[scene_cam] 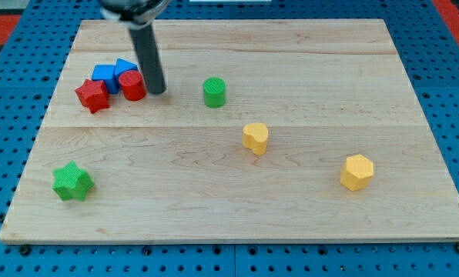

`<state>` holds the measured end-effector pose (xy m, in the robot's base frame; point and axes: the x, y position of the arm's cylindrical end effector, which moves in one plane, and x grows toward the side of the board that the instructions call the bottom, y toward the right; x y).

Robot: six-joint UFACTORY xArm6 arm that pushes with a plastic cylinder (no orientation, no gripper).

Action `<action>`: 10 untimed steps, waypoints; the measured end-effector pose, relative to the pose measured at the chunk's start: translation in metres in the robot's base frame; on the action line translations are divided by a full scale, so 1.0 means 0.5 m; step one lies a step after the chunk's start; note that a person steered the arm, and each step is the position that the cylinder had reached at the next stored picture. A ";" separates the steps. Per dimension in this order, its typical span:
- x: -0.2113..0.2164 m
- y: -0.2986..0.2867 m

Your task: Push the red star top left to the green star

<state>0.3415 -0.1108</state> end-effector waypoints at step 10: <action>0.259 -0.217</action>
<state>0.4711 -0.2194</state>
